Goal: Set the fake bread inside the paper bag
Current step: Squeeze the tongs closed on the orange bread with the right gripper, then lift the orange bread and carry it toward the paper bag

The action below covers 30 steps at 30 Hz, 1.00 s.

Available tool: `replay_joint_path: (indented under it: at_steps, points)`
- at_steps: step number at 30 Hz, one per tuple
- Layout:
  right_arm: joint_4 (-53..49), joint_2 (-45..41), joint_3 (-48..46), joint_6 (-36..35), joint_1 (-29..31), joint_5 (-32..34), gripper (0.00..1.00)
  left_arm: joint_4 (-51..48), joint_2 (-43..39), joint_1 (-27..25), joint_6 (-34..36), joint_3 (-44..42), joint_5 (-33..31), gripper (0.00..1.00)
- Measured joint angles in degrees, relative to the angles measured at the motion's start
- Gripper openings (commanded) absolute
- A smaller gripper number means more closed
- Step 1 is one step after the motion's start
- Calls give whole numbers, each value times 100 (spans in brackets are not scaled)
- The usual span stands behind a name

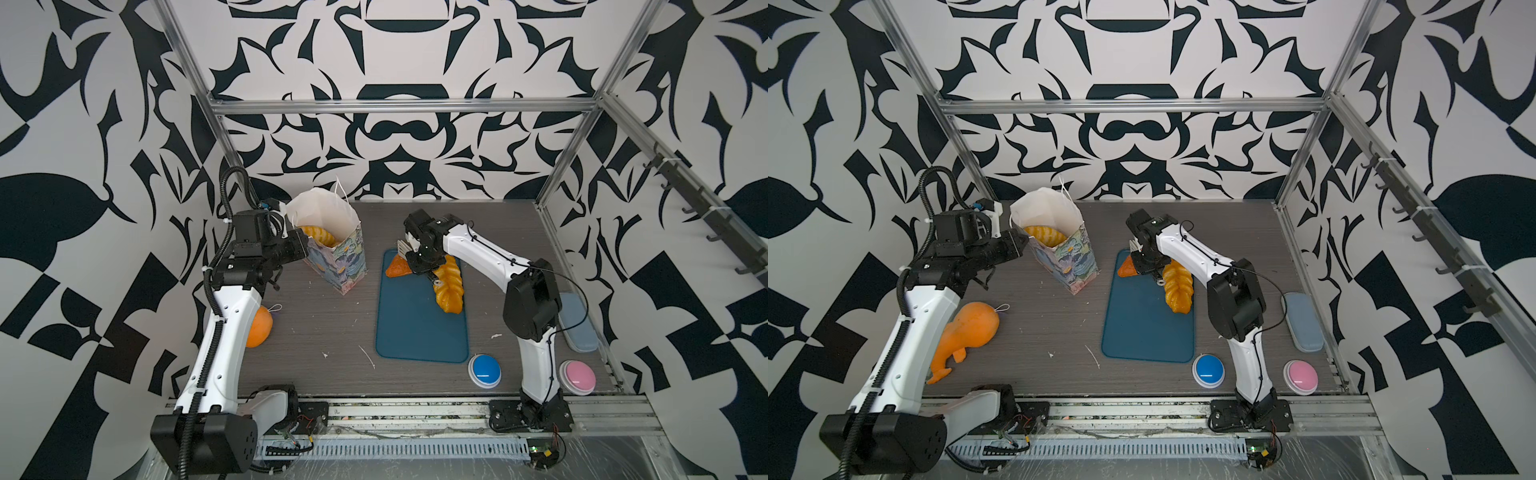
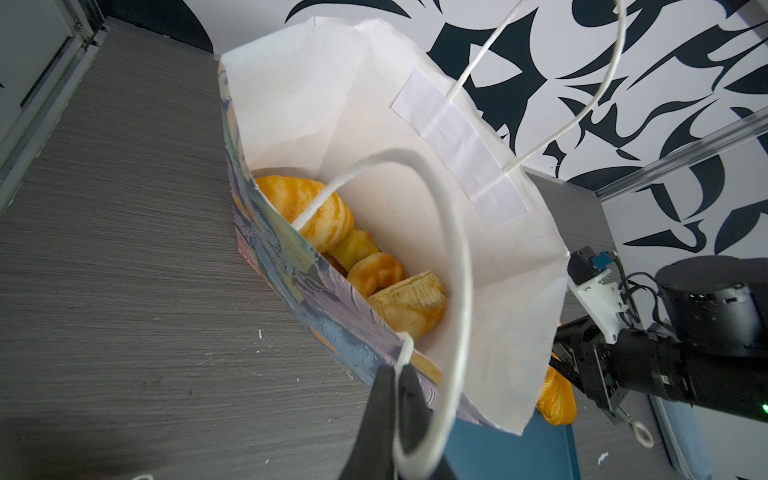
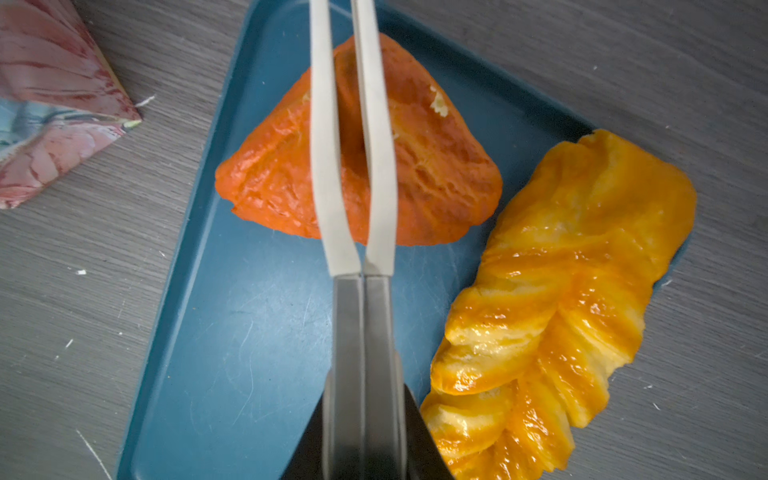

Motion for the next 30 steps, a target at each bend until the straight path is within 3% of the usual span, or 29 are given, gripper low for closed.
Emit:
replay_joint_path:
  at_steps: [30]
  points:
    - [-723,-1495,173,52,540,551,22,0,0,0,0,0,2,0]
